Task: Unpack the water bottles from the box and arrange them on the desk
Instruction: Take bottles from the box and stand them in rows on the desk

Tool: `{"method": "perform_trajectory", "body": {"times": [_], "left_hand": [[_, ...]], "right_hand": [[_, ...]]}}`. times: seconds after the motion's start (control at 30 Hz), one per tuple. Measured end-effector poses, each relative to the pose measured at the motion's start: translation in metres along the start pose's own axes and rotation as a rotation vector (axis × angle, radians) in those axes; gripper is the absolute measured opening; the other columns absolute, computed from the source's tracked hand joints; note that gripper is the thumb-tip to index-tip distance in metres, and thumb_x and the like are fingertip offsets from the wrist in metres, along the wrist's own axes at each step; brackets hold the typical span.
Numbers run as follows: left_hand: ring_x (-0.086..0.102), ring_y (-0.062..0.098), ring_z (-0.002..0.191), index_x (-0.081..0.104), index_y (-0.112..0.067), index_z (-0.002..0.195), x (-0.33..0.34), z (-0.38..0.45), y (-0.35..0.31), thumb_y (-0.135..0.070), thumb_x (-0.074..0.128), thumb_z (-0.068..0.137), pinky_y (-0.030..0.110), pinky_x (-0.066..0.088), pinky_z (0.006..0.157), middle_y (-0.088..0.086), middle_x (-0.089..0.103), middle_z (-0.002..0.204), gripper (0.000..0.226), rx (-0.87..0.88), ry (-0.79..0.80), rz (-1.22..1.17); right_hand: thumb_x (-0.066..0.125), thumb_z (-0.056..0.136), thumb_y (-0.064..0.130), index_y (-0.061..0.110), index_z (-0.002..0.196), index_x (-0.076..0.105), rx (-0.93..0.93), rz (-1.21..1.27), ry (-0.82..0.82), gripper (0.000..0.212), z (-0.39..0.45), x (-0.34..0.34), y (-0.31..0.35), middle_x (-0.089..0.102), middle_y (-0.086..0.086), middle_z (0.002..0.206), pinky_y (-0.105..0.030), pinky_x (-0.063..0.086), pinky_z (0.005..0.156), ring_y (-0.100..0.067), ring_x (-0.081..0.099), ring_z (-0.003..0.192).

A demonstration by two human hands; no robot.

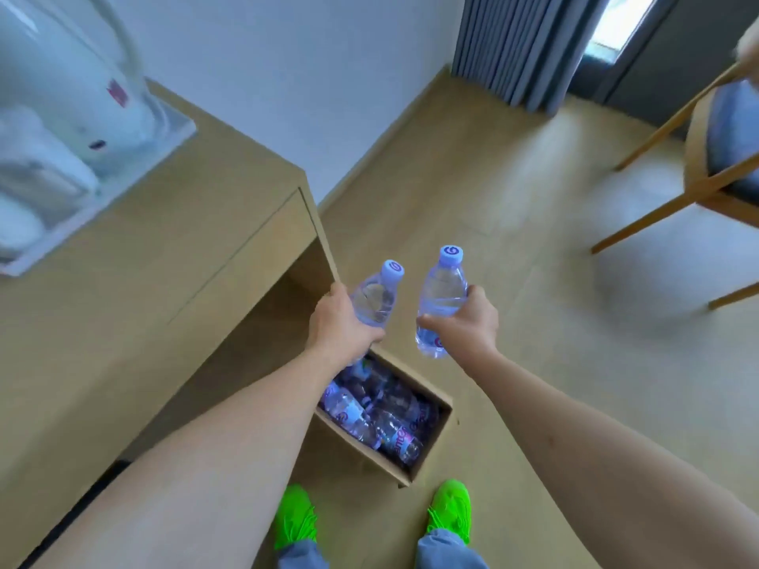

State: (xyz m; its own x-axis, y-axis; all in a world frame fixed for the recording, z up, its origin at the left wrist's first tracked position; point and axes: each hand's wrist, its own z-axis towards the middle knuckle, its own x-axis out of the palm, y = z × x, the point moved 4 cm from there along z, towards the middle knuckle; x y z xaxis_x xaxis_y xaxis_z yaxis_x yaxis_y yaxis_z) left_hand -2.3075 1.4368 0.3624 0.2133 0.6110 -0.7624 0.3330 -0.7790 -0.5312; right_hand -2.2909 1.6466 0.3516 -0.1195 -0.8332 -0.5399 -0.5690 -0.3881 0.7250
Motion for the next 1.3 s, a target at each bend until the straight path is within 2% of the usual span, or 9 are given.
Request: {"method": "perform_trajectory", "body": {"times": [0.23,0.47,0.6,0.67,0.77,0.87,1.1,1.2,1.3], "left_hand": [[0.062,0.020,0.080,0.047,-0.019,0.096,-0.174,-0.047,-0.062,-0.037,0.081,0.048,0.032,0.051,0.066,-0.005,0.062,0.090,0.062,0.008,-0.256,-0.198],[0.061,0.019,0.080,0.047,-0.016,0.097,-0.335,-0.116,-0.024,-0.031,0.083,0.048,0.030,0.049,0.061,-0.001,0.061,0.090,0.063,-0.024,-0.498,-0.389],[0.062,0.020,0.078,0.046,-0.014,0.099,-0.406,-0.150,0.034,-0.031,0.083,0.050,0.031,0.050,0.061,0.001,0.061,0.090,0.064,-0.053,-0.604,-0.450],[0.062,0.021,0.080,0.047,-0.013,0.099,-0.436,-0.165,0.073,-0.032,0.084,0.051,0.035,0.054,0.067,0.000,0.060,0.091,0.064,-0.077,-0.634,-0.479],[0.062,0.021,0.083,0.047,-0.012,0.098,-0.476,-0.186,0.136,-0.033,0.082,0.052,0.036,0.056,0.072,0.001,0.059,0.091,0.061,-0.121,-0.665,-0.478],[0.062,0.016,0.077,0.048,-0.013,0.095,-0.508,-0.211,0.200,-0.033,0.081,0.050,0.031,0.052,0.062,0.000,0.060,0.089,0.060,-0.176,-0.707,-0.500],[0.059,0.012,0.069,0.045,-0.016,0.089,-0.548,-0.272,0.338,-0.031,0.081,0.049,0.025,0.043,0.052,-0.003,0.059,0.081,0.056,-0.356,-0.819,-0.592],[0.059,0.014,0.074,0.045,-0.015,0.094,-0.552,-0.289,0.387,-0.032,0.083,0.051,0.027,0.043,0.056,-0.002,0.058,0.087,0.060,-0.438,-0.844,-0.636],[0.060,0.015,0.077,0.045,-0.015,0.097,-0.548,-0.300,0.429,-0.026,0.080,0.054,0.027,0.044,0.059,-0.001,0.060,0.090,0.057,-0.518,-0.860,-0.667]], "right_hand": [[0.080,0.049,0.034,0.024,0.094,0.048,-0.292,-0.019,0.048,0.056,-0.073,-0.041,0.163,0.058,0.010,0.089,-0.032,0.052,0.068,-0.013,0.060,0.083],[0.084,0.049,0.040,0.023,0.099,0.048,-0.532,-0.054,0.070,0.064,-0.171,-0.022,0.294,0.057,0.008,0.091,-0.031,0.048,0.067,-0.015,0.057,0.083],[0.083,0.048,0.041,0.022,0.101,0.049,-0.634,-0.049,0.108,0.065,-0.236,0.025,0.346,0.056,0.005,0.094,-0.027,0.039,0.057,-0.013,0.055,0.080],[0.080,0.047,0.041,0.022,0.099,0.049,-0.677,-0.056,0.137,0.063,-0.268,0.056,0.367,0.056,0.005,0.094,-0.026,0.038,0.054,-0.011,0.055,0.077],[0.077,0.045,0.040,0.020,0.100,0.050,-0.736,-0.070,0.170,0.065,-0.314,0.108,0.394,0.055,0.003,0.096,-0.031,0.047,0.062,-0.014,0.056,0.082],[0.082,0.047,0.037,0.017,0.105,0.051,-0.775,-0.095,0.217,0.069,-0.358,0.164,0.413,0.055,0.002,0.099,-0.033,0.049,0.071,-0.019,0.057,0.090],[0.081,0.047,0.037,0.016,0.098,0.054,-0.817,-0.184,0.411,0.061,-0.446,0.282,0.427,0.061,0.002,0.093,-0.031,0.049,0.064,-0.017,0.059,0.081],[0.073,0.044,0.036,0.011,0.093,0.061,-0.833,-0.273,0.516,0.057,-0.472,0.328,0.426,0.068,-0.003,0.087,-0.028,0.049,0.056,-0.020,0.065,0.075],[0.072,0.046,0.037,0.011,0.093,0.060,-0.846,-0.345,0.570,0.055,-0.491,0.371,0.423,0.068,-0.003,0.086,-0.028,0.048,0.057,-0.021,0.066,0.076]]}}
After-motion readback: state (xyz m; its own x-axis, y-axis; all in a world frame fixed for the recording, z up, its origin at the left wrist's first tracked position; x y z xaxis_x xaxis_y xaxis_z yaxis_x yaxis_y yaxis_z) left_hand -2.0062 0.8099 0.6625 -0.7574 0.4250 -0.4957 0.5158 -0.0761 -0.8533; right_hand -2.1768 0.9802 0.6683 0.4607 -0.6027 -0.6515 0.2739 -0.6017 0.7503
